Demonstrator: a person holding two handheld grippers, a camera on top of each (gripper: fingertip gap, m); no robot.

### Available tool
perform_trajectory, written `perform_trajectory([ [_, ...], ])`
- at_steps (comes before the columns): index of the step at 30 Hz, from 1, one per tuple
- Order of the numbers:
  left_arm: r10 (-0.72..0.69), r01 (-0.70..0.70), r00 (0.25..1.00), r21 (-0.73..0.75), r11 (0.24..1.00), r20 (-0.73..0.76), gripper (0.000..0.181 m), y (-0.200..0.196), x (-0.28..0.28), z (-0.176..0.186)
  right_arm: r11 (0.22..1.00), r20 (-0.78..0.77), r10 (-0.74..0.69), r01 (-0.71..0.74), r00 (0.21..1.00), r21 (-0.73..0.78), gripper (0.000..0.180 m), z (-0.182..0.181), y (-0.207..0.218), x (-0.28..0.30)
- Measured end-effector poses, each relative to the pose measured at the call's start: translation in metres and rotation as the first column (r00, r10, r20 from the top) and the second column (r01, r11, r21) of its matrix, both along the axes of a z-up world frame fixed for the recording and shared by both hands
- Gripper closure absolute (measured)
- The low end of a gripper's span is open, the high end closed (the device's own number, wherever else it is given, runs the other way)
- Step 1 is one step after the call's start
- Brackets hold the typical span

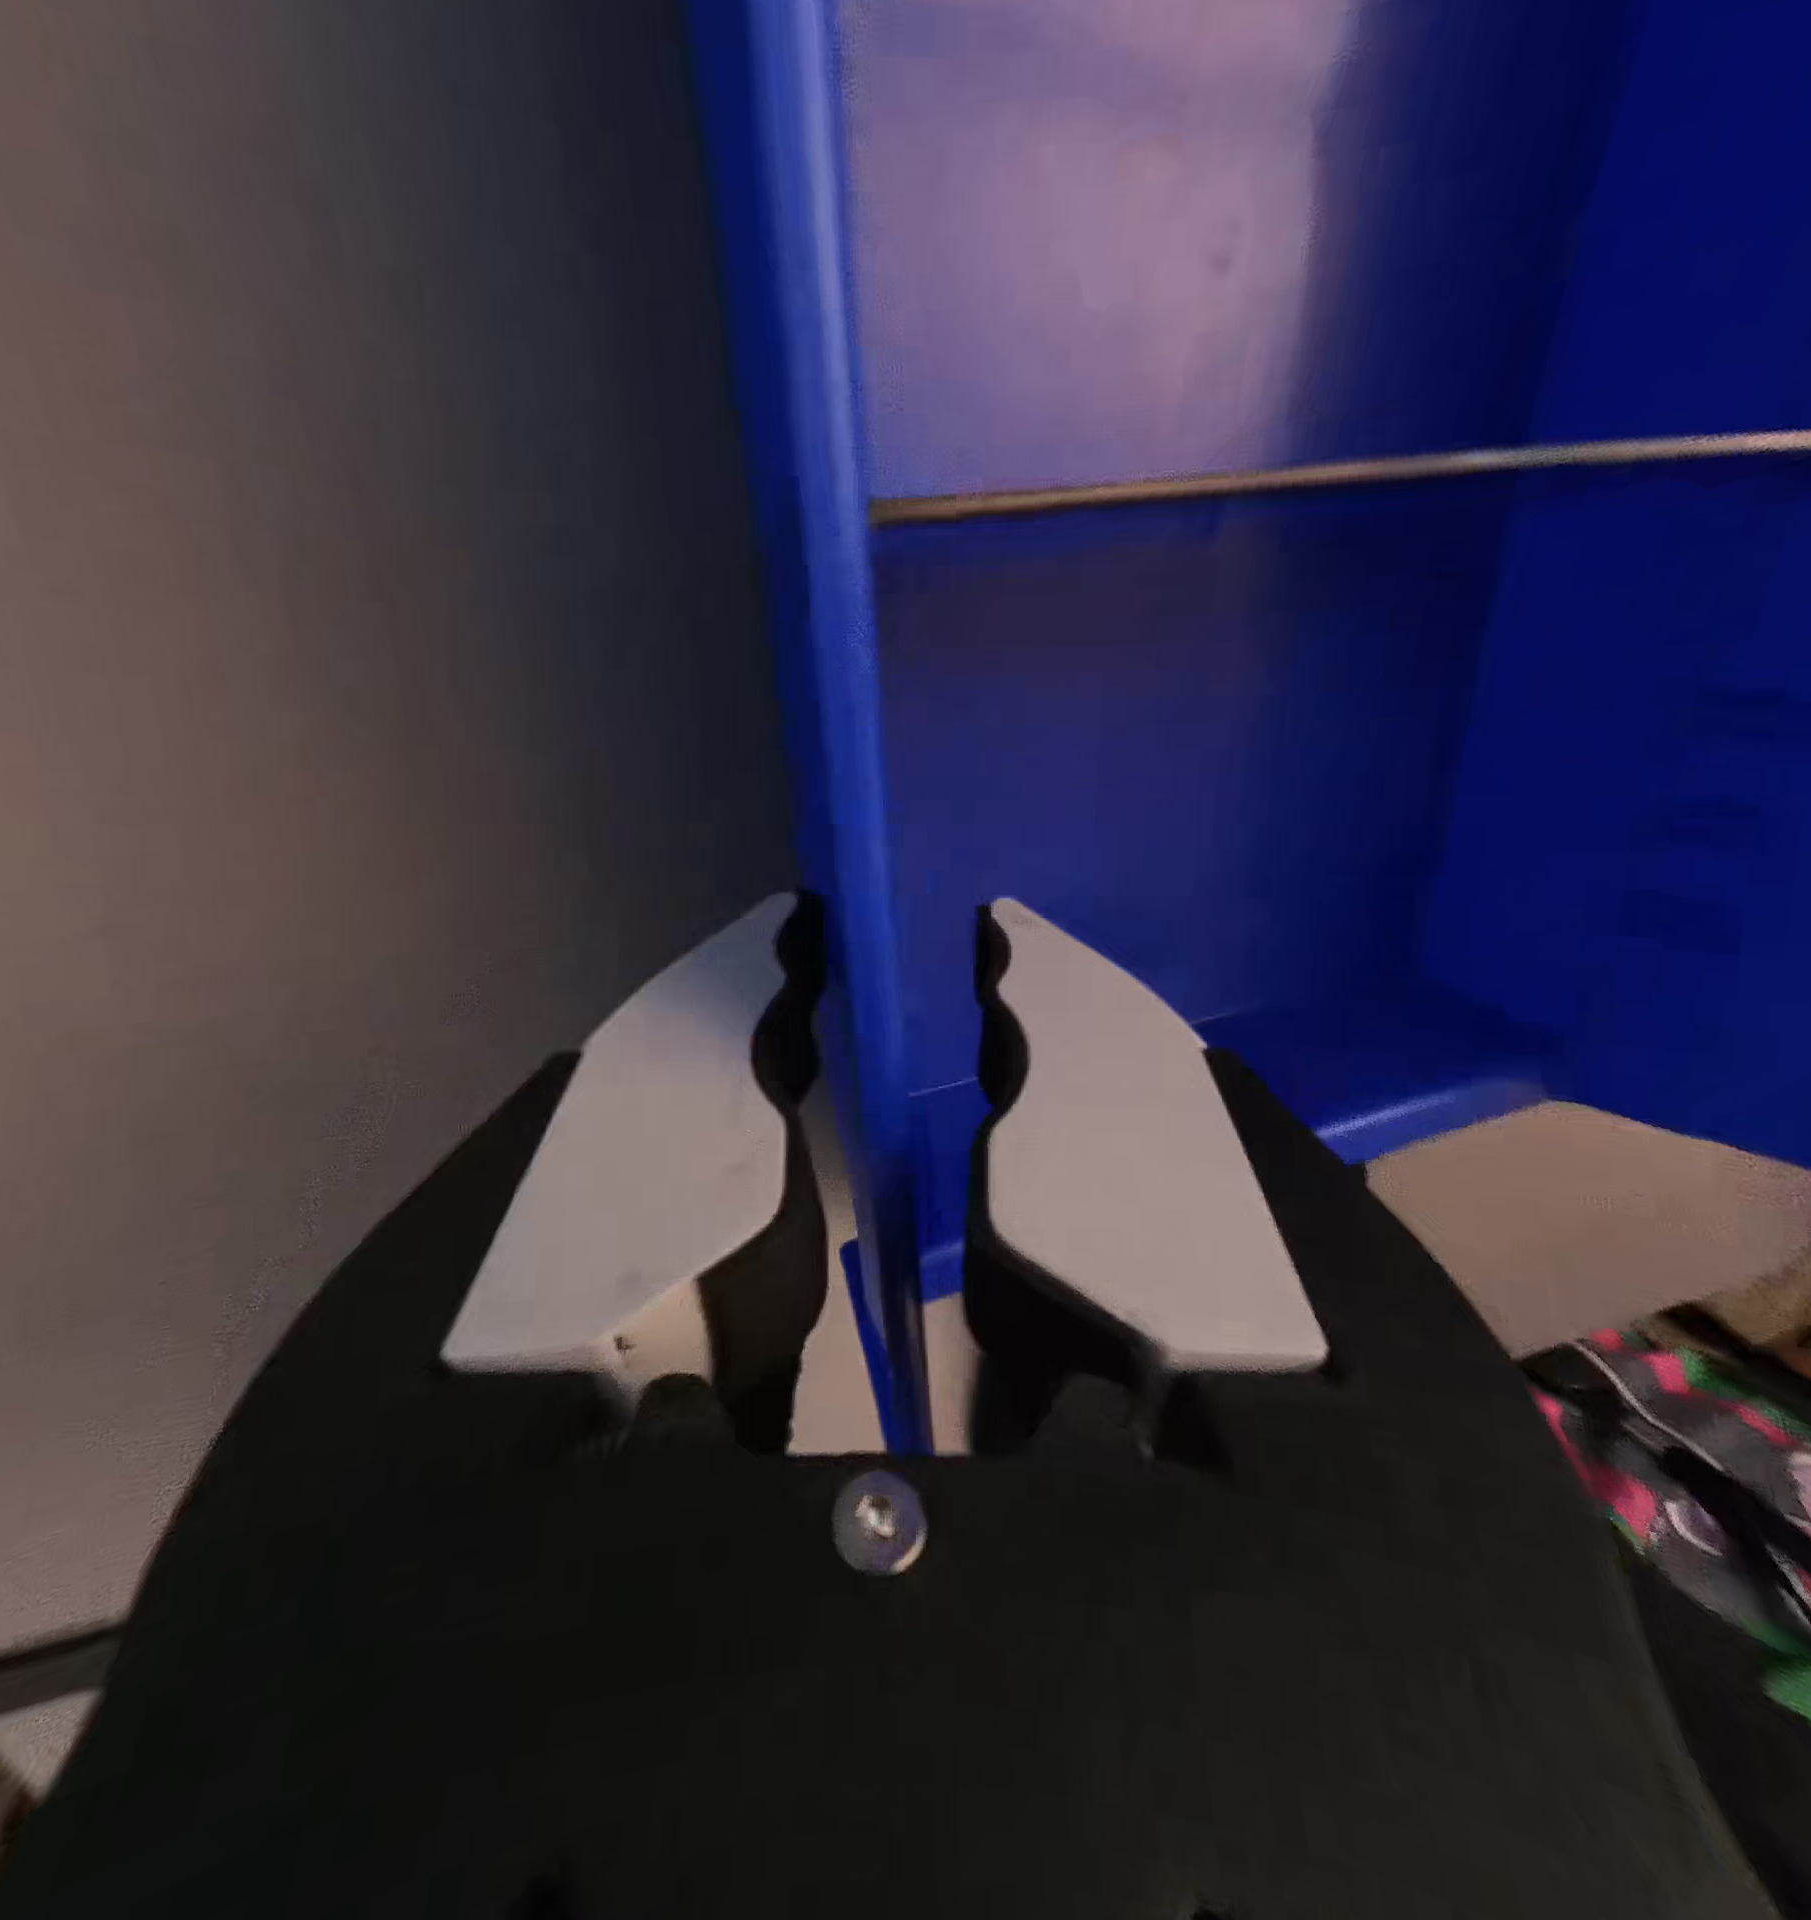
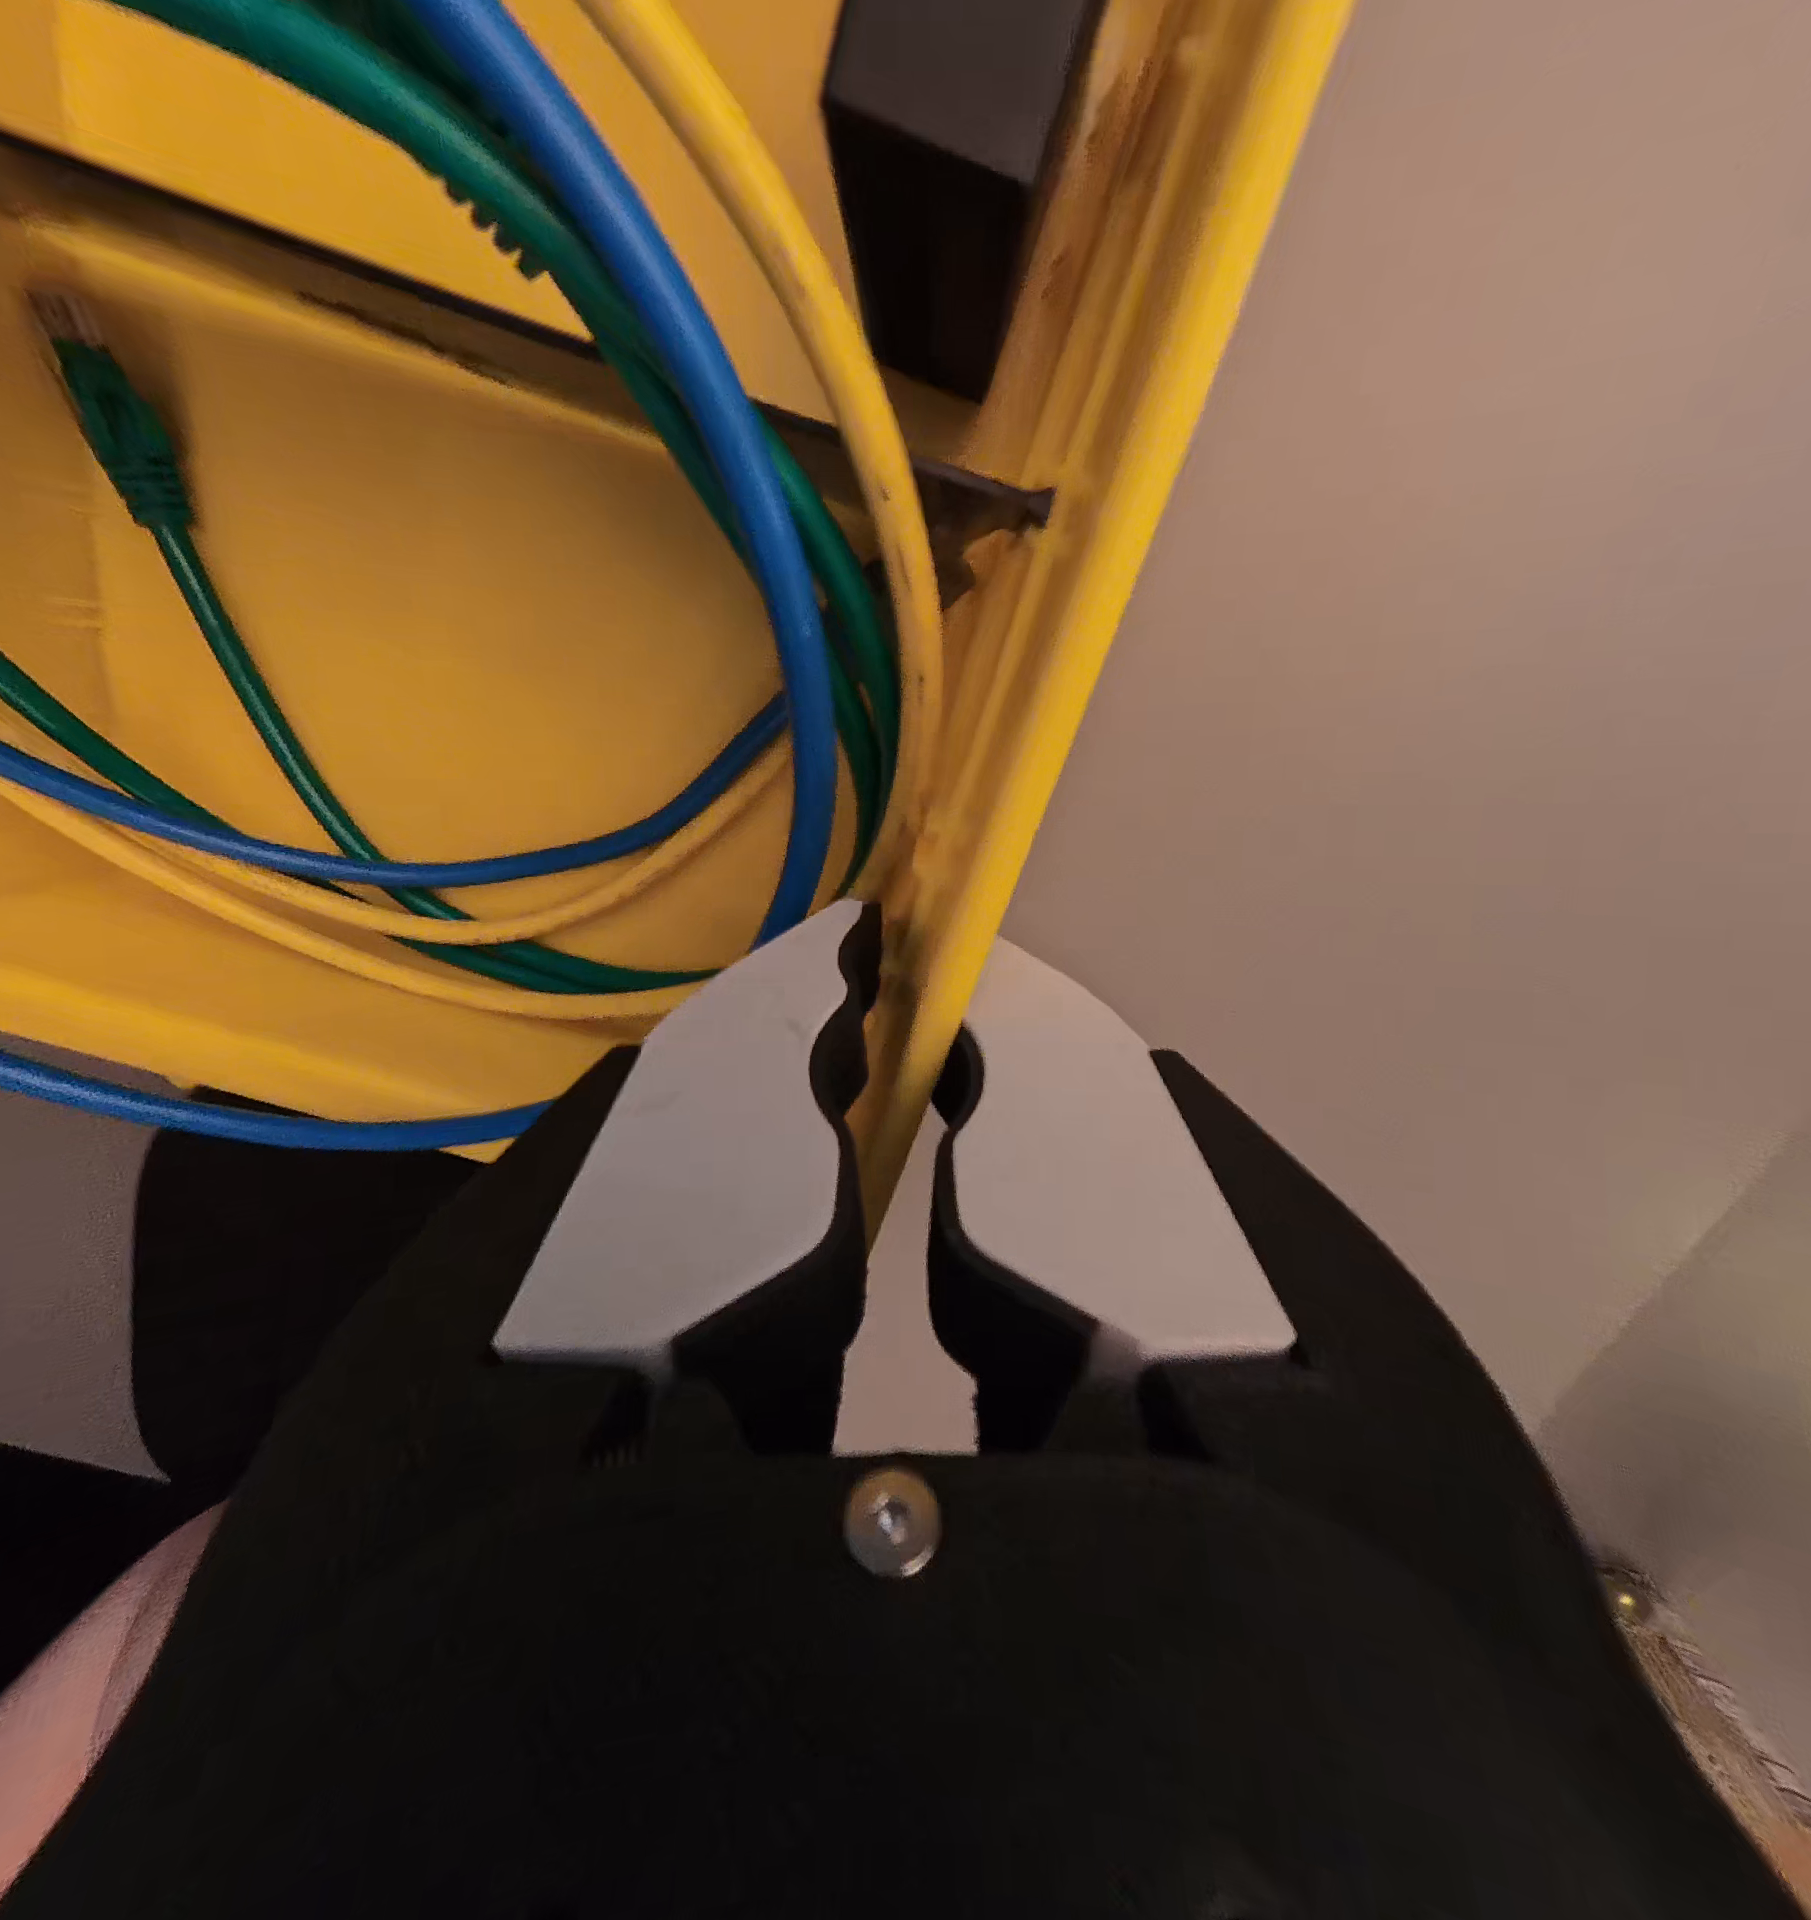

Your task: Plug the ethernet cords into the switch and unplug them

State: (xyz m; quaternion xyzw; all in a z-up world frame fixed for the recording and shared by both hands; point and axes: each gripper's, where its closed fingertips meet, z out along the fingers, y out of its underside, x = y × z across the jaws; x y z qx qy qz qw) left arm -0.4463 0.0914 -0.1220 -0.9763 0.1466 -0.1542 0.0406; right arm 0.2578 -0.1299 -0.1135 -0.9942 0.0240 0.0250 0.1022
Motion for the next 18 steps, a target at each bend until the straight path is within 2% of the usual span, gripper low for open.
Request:
perform_trajectory([
  [1,-0.026,0.026,0.997,-0.014,1.0,-0.069,0.159,0.0,-0.002,-0.005,1.0,0.008,0.015,-0.014,1.0,-0.011,0.172,0.0,0.005,-0.011],
  [3,-0.084,0.078,0.973,-0.032,0.996,-0.215,0.174,0.001,-0.006,-0.009,0.999,-0.011,0.022,-0.022,1.0,-0.025,0.173,0.0,0.016,-0.035],
  [6,-0.152,0.144,0.979,-0.065,0.987,-0.133,0.172,-0.003,0.031,-0.009,0.998,-0.002,0.063,-0.063,0.998,-0.03,0.173,-0.001,0.033,-0.065],
  [11,-0.274,0.26,0.955,-0.116,0.959,-0.118,0.167,-0.016,0.08,-0.009,0.995,-0.006,0.095,-0.095,0.995,0.021,0.169,0.0,0.058,-0.104],
  [13,-0.314,0.3,0.943,-0.131,0.945,-0.11,0.165,-0.022,0.098,-0.009,0.997,0.052,0.074,-0.075,0.996,0.021,0.155,0.002,0.058,-0.1],
  [15,-0.362,0.343,0.926,-0.163,0.925,-0.107,0.162,-0.03,0.113,-0.01,0.996,0.099,0.04,-0.047,0.994,0.07,0.15,0.011,0.057,-0.097],
  [16,-0.397,0.374,0.912,-0.187,0.908,-0.102,0.16,-0.036,0.12,-0.012,0.994,0.134,0.001,-0.016,0.991,0.112,0.142,0.02,0.056,-0.092],
  [18,-0.467,0.435,0.878,-0.231,0.87,-0.109,0.154,-0.047,0.129,-0.016,0.97,0.226,-0.126,0.072,0.966,0.232,0.139,0.047,0.052,-0.081],
])
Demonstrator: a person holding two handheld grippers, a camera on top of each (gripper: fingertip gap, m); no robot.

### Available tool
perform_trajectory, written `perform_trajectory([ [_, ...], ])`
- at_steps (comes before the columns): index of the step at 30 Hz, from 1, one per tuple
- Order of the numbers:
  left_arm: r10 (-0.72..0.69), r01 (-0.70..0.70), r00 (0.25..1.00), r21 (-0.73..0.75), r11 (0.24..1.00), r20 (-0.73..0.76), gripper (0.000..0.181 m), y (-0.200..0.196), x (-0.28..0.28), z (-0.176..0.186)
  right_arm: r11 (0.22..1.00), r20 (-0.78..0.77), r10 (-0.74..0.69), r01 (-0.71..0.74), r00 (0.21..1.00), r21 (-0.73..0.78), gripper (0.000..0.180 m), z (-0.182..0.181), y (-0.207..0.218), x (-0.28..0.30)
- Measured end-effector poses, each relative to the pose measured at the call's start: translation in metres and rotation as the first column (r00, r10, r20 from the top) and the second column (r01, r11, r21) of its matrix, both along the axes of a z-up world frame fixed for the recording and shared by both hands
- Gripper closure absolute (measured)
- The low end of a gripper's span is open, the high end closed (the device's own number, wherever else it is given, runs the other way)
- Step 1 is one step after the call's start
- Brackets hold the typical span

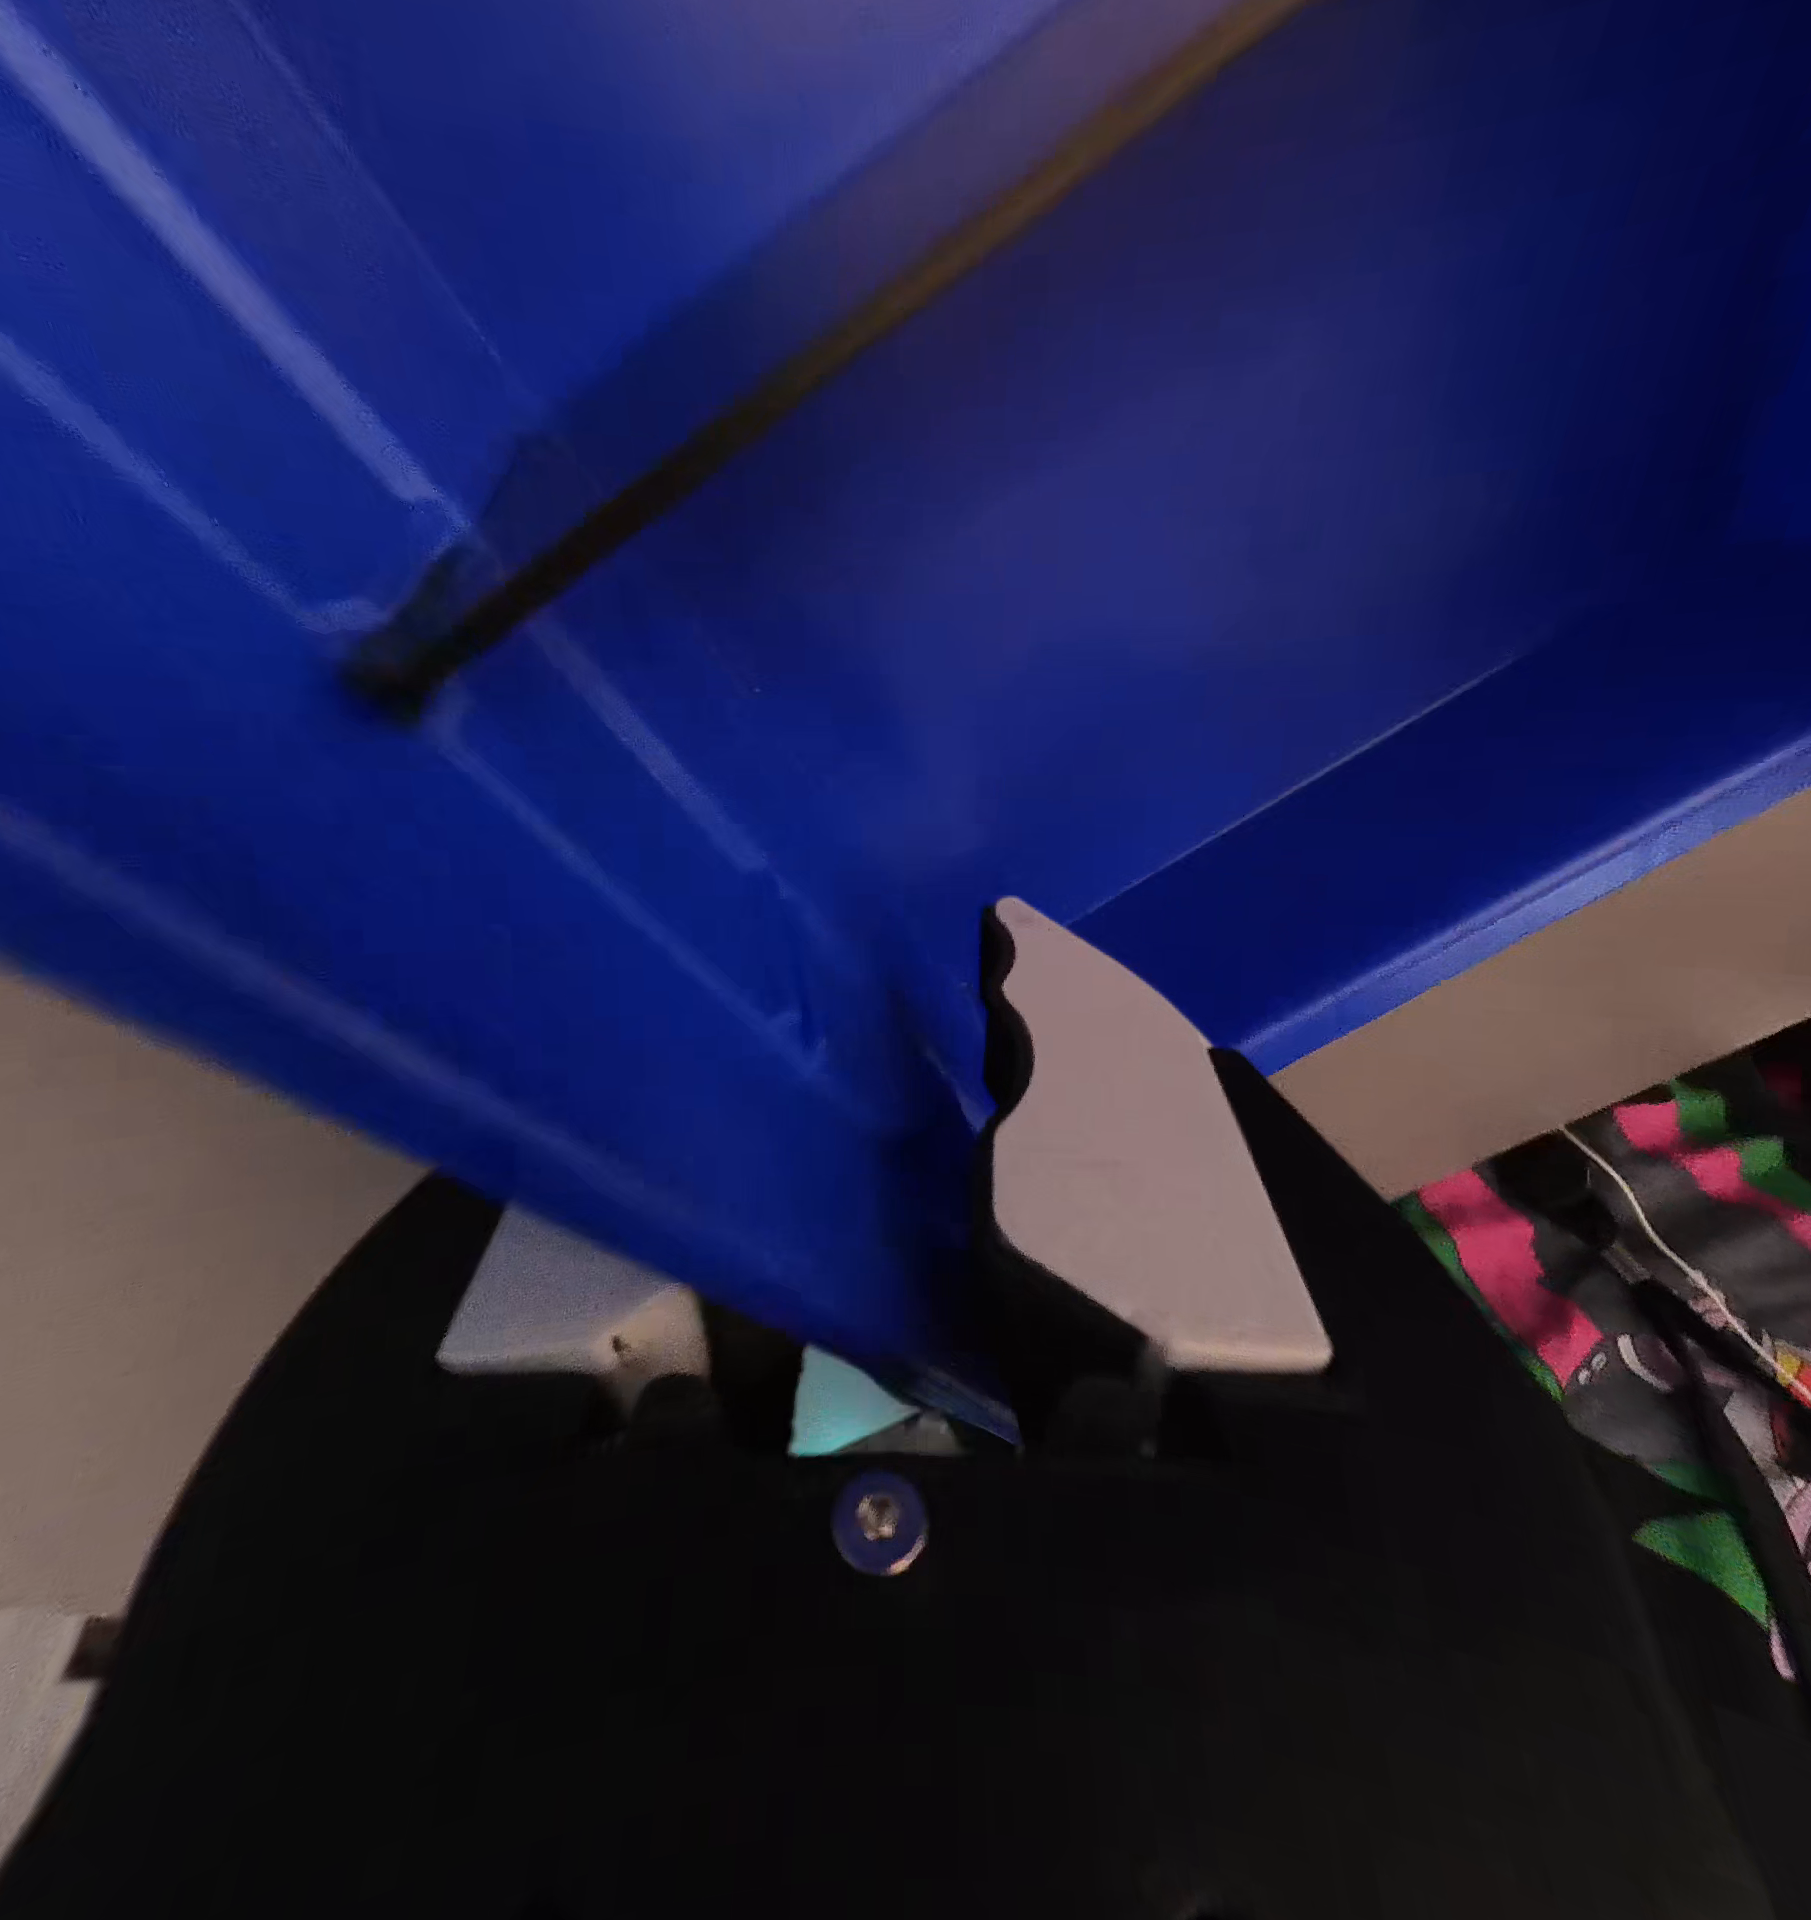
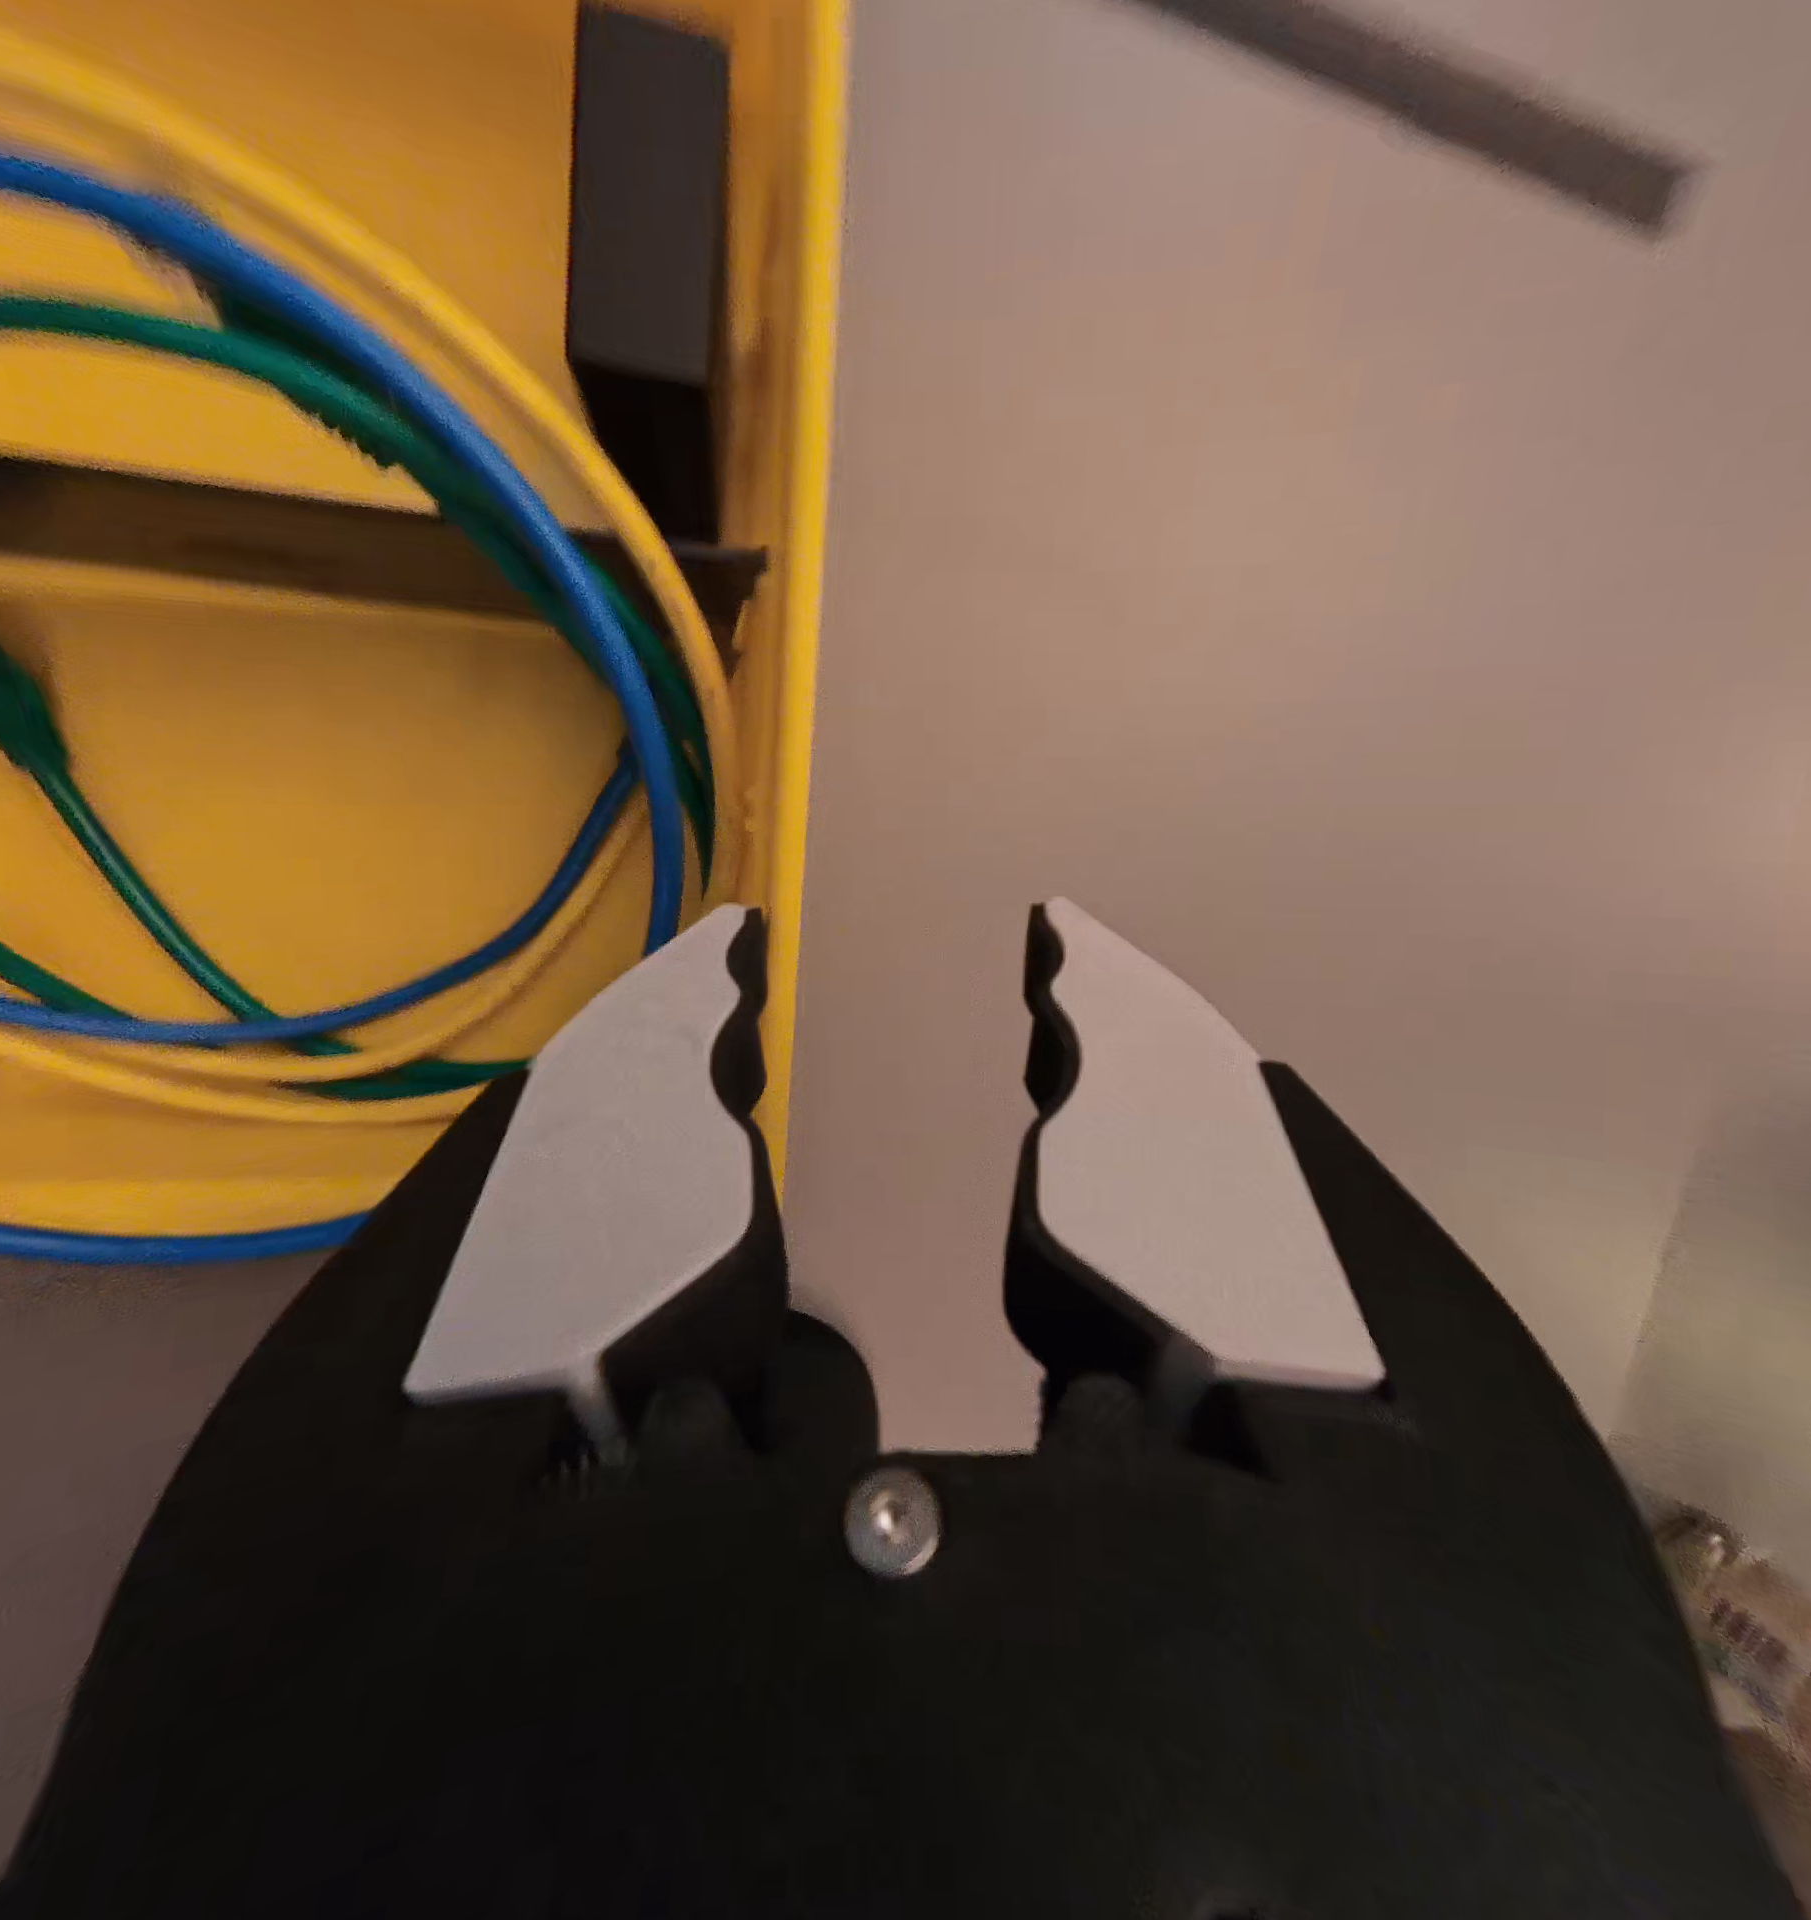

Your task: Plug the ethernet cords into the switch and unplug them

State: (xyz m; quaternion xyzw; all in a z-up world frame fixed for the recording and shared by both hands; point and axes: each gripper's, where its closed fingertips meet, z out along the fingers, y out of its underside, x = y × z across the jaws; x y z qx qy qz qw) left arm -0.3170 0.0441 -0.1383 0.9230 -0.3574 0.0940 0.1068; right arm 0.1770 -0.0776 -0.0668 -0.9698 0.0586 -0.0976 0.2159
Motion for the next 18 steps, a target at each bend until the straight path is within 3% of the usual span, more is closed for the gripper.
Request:
perform_trajectory([
  [3,-0.05,0.052,0.997,-0.03,0.998,0.056,0.146,-0.008,0.017,0.004,0.929,0.06,-0.015,-0.008,0.998,0.369,0.136,0.07,0.018,-0.038],
  [6,-0.039,0.045,0.991,-0.045,0.998,0.131,0.14,-0.01,0.023,0.014,0.681,0.144,0.26,-0.287,0.955,0.673,0.132,0.142,0.048,-0.151],
  [8,-0.018,0.024,0.985,-0.034,0.999,0.169,0.141,-0.01,0.02,0.024,0.532,0.115,0.523,-0.428,0.845,0.73,0.129,0.15,0.063,-0.242],
  [9,-0.011,0.015,0.977,-0.017,1.0,0.212,0.142,-0.009,0.021,0.033,0.553,0.043,0.607,-0.461,0.793,0.694,0.127,0.136,0.073,-0.273],
  [10,-0.016,0.013,0.965,0.013,1.0,0.262,0.142,-0.008,0.022,0.042,0.623,-0.04,0.639,-0.486,0.768,0.613,0.125,0.114,0.085,-0.292],
  [13,-0.052,-0.007,0.918,0.146,0.989,0.392,0.142,0.001,0.016,0.076,0.829,-0.136,0.532,-0.481,0.836,0.284,0.123,0.047,0.119,-0.286],
  [15,-0.063,-0.089,0.892,0.31,0.946,0.448,0.142,0.023,0.01,0.105,0.88,-0.203,0.474,-0.448,0.857,0.161,0.123,0.024,0.128,-0.284],
  [18,-0.212,-0.194,0.811,0.593,0.782,0.545,0.139,0.057,0.018,0.16,0.9,-0.356,0.415,-0.435,0.837,0.027,0.122,0.0,0.128,-0.3],
])
